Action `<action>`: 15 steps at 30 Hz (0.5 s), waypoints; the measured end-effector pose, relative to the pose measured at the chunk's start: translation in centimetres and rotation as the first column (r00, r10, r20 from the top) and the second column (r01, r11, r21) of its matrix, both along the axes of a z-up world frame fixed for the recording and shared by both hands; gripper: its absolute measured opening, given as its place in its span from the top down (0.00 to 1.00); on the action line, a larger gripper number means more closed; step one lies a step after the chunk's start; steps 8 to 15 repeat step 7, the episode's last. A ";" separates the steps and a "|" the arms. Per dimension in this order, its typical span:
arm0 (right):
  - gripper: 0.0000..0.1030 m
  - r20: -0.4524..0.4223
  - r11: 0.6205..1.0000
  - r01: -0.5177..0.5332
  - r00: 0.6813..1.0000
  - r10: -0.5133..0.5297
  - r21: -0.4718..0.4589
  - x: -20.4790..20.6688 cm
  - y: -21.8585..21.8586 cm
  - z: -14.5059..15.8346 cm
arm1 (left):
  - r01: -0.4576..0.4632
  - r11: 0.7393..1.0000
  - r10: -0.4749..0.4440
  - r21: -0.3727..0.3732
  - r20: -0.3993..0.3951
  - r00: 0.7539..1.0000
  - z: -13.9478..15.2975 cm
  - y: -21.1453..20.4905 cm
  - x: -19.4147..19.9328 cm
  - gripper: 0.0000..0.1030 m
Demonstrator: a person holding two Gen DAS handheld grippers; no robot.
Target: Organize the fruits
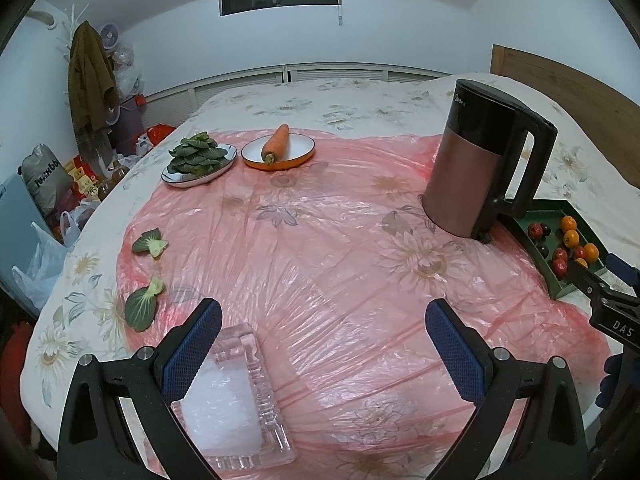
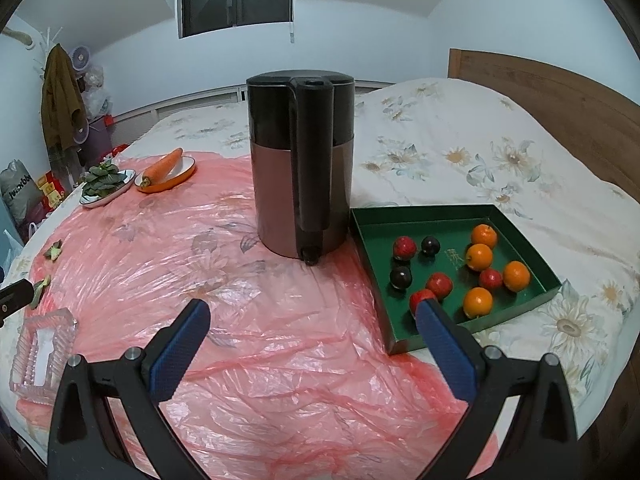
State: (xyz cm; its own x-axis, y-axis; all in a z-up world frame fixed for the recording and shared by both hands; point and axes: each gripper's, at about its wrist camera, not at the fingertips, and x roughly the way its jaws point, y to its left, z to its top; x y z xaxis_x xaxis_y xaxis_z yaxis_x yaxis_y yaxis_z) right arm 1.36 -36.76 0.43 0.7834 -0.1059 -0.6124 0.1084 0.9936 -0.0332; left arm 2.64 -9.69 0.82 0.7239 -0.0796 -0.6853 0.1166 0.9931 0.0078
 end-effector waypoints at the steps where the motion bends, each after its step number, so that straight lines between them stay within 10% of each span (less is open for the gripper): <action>1: 0.00 -0.001 1.000 0.000 1.000 0.000 0.000 0.0 0.0 0.0 | 0.001 1.000 -0.001 0.000 0.002 1.000 0.0 0.0 -0.1 0.03; 15: 0.00 -0.007 1.000 -0.003 1.000 0.003 -0.005 0.0 0.2 -0.3 | 0.003 1.000 -0.003 0.001 0.005 1.000 -0.1 -0.1 -0.1 0.03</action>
